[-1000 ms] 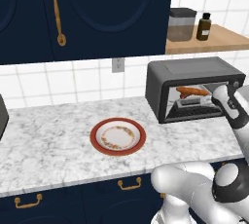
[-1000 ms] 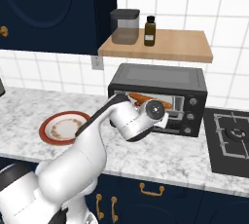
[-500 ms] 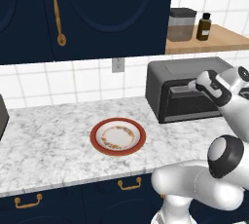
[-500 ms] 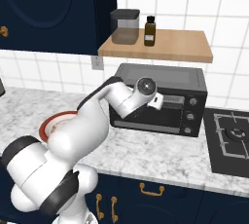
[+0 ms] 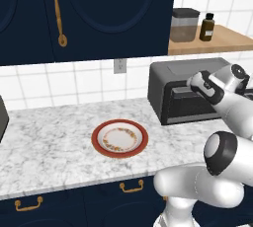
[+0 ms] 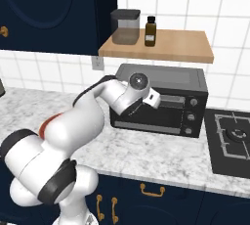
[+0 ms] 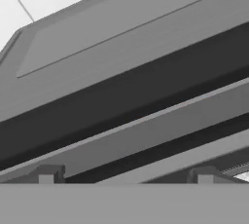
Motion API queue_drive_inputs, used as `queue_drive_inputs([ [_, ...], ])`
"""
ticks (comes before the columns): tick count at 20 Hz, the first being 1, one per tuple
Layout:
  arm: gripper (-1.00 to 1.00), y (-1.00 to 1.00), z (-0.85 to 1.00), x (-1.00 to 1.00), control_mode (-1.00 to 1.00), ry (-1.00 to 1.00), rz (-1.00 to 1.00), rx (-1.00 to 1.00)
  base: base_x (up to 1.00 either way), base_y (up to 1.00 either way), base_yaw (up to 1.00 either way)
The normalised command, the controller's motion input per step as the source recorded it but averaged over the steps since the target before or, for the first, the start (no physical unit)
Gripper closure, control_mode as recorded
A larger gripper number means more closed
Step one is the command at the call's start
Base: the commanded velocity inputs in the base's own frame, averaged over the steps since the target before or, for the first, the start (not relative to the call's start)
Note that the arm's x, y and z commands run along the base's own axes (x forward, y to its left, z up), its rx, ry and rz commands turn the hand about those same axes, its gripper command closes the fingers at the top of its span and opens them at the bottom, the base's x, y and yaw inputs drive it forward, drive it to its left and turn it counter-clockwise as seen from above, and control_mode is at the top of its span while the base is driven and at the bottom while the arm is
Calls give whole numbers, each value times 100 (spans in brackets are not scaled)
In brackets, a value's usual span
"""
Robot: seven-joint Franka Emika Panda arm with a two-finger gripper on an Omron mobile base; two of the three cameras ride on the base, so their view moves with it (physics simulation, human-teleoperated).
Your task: Pick up the kebab skewer and baguette bread, and place them inside the toaster oven. Close the toaster oven door and start by setting the timer.
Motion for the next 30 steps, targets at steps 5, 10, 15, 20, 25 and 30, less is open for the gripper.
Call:
queue_drive_inputs([
  [5, -100, 29, -33, 28, -100, 0, -8, -3, 0, 0, 0],
  [10, -100, 1, 9, -8, -100, 0, -2, 0, 0, 0, 0],
  [15, -100, -5, 47, -7, -100, 0, 0, 0, 0, 0, 0],
  [20, -100, -19, 29, -38, -100, 3, 0, 0, 0, 0, 0],
  [25, -100, -36, -6, -77, -100, 2, 0, 0, 0, 0, 0],
  [30, -100, -39, -3, -51, -100, 0, 1, 0, 0, 0, 0],
])
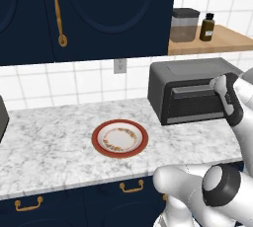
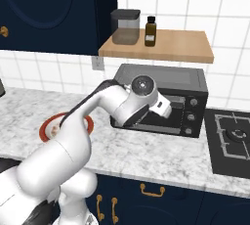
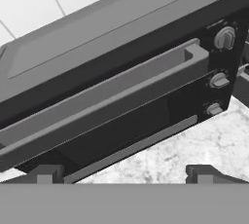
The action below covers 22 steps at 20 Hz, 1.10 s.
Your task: Pick up the kebab skewer and baguette bread, and place them inside the toaster oven. Close the toaster oven door and start by setting the timer.
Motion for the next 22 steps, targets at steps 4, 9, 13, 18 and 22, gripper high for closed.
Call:
queue_drive_inputs([
  [4, -100, -40, -1, -16, -100, 0, 7, -2, 0, 0, 0],
  [9, -100, -53, -11, -2, -100, -7, 14, 0, 0, 0, 0],
  [13, -100, -53, -9, -6, -100, -29, 14, -2, 0, 0, 0],
  [18, -100, -65, 0, -3, -100, -31, 10, -4, 0, 0, 0],
  [22, -100, -49, -1, 2, -100, -31, 7, -15, 0, 0, 0],
])
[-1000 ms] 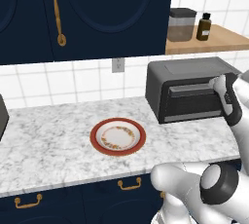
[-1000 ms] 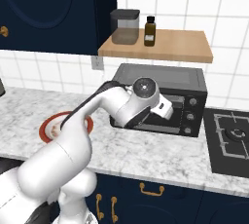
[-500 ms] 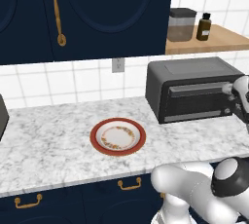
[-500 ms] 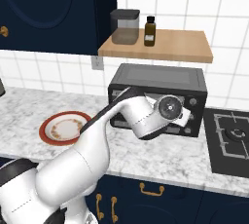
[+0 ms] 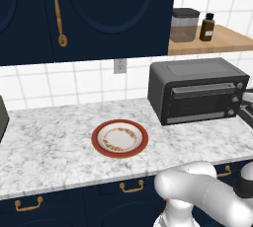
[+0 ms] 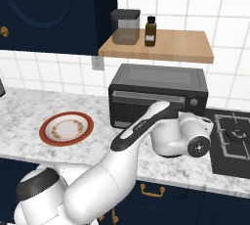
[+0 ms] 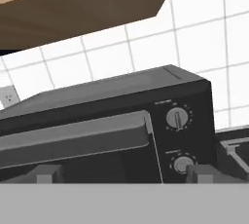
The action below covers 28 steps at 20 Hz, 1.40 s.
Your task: Pick up the kebab skewer and baguette bread, and place them inside the toaster oven. Close the toaster oven door and start by setting the timer.
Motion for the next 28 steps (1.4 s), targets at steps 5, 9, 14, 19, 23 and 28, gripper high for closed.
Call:
queue_drive_inputs([
  [5, -100, -27, -10, 26, -100, -25, 0, -21, 0, 0, 0],
  [9, -100, 0, -22, 33, -100, -24, -2, -25, 0, 0, 0],
  [14, -100, -17, 0, 50, -100, -4, -4, -14, 0, 0, 0],
  [19, -100, -52, 0, 28, -100, 2, -1, -3, 0, 0, 0],
  [23, -100, -34, 0, 10, -100, 4, -3, 0, 0, 0, 0],
  [28, -100, -3, 0, 27, -100, 0, -2, 0, 0, 0, 0],
])
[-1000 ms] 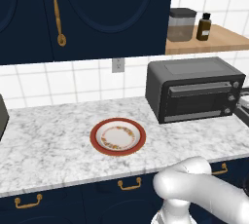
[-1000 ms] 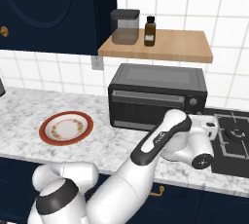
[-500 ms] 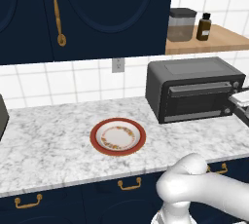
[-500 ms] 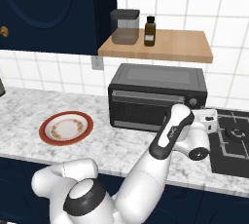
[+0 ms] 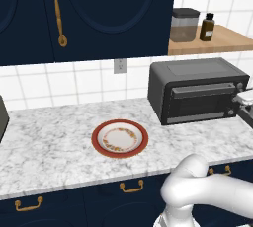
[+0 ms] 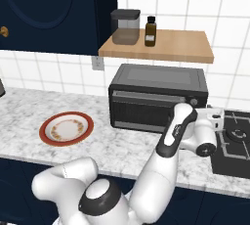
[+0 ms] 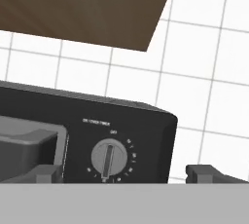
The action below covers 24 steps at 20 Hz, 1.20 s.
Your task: Pick up the kebab skewer and baguette bread, and place them inside the toaster oven. Close the toaster oven door and start by setting the timer.
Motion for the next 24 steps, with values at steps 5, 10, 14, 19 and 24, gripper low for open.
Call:
queue_drive_inputs([
  [5, -100, 0, 0, 27, -100, 0, 0, 0, 0, 0, 0],
  [10, -100, -2, 0, 27, -100, 0, 0, 0, 0, 0, 0],
  [14, -100, -1, 0, 25, -100, 0, 0, 0, 0, 0, 0],
  [19, -100, -11, 0, 8, -100, 0, 0, 0, 0, 0, 0],
  [24, -100, -4, 0, 0, -100, 0, 0, 0, 0, 0, 0],
])
